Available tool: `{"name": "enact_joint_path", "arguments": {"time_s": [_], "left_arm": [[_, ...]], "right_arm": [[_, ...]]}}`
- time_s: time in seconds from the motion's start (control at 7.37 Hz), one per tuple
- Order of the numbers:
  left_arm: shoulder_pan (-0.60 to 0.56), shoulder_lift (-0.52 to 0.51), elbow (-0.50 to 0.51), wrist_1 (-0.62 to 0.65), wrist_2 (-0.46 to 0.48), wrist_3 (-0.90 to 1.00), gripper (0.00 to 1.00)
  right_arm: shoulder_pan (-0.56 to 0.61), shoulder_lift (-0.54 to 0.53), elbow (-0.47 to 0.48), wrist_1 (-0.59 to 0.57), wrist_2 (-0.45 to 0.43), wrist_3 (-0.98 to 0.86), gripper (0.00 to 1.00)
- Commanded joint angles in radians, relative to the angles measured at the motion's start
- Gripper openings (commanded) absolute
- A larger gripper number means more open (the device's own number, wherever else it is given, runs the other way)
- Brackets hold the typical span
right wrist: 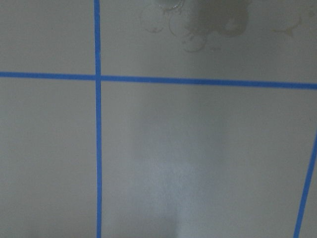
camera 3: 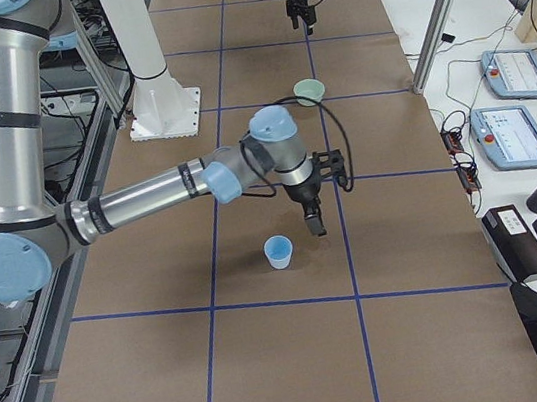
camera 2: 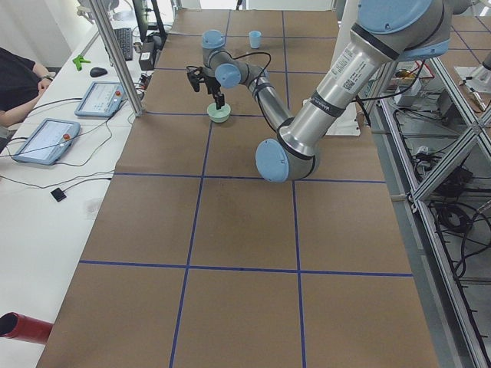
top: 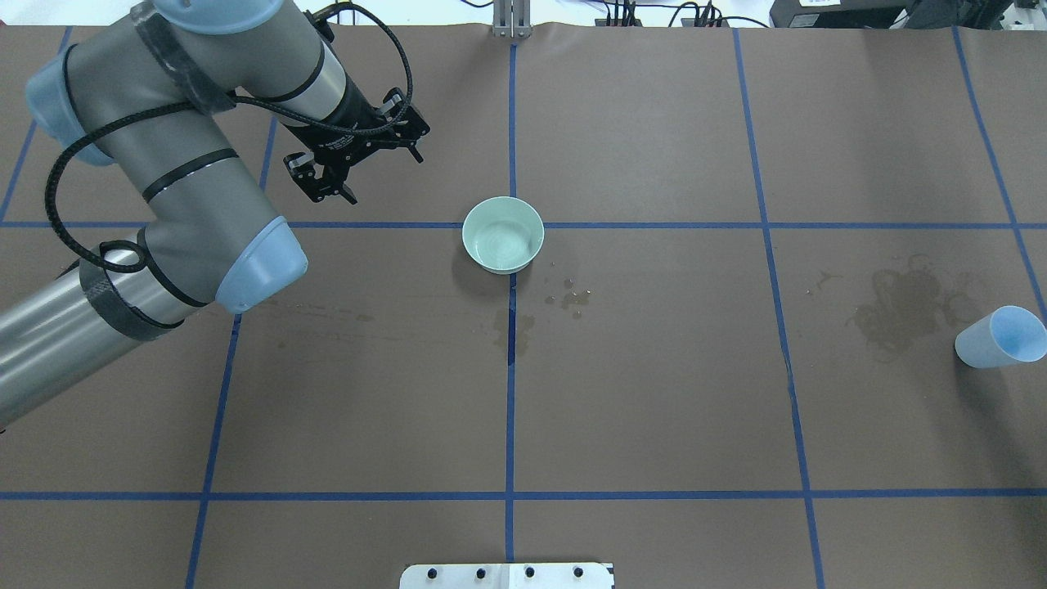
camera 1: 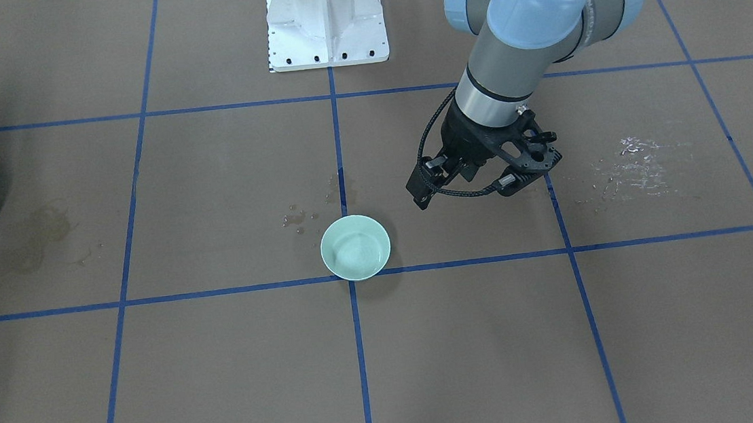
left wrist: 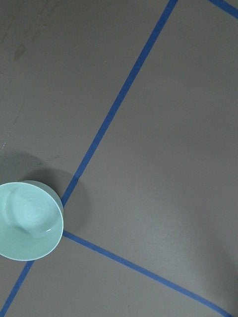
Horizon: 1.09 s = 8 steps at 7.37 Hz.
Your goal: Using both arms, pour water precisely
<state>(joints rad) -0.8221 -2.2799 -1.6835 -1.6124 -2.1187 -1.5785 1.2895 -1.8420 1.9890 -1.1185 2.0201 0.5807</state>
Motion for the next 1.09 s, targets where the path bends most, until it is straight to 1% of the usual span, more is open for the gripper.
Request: {"name": "enact_joint_path", "arguments": {"time_s": [0.0, 0.14, 0.27, 0.41, 0.54, 0.68, 0.95], "left_arm": [[-0.002, 0.031, -0.022, 0.000, 0.000, 0.000, 1.00], [0.000, 0.042, -0.030, -0.001, 0.000, 0.000, 1.00], [0.001, 0.049, -0.030, -0.001, 0.000, 0.000, 1.00], [0.003, 0.053, -0.030, -0.001, 0.000, 0.000, 1.00], [0.009, 0.068, -0.030, -0.001, 0.000, -0.002, 1.00], [0.011, 0.075, -0.030, -0.004, 0.000, -0.002, 1.00], [0.012, 0.082, -0.028, -0.006, 0.022, -0.002, 1.00]], "right_arm": [[-0.122, -0.221, 0.024, 0.352, -0.144, 0.218, 1.00], [-0.134, -0.318, 0.024, 0.499, -0.158, 0.220, 1.00], [-0.147, -0.371, 0.025, 0.594, -0.158, 0.281, 1.00], [-0.173, -0.393, 0.024, 0.641, -0.161, 0.333, 1.00], [-0.208, -0.393, 0.024, 0.643, -0.211, 0.384, 1.00], [-0.322, -0.393, 0.024, 0.641, -0.369, 0.457, 1.00], [-0.537, -0.425, 0.022, 0.640, -0.608, 0.577, 1.00]]}}
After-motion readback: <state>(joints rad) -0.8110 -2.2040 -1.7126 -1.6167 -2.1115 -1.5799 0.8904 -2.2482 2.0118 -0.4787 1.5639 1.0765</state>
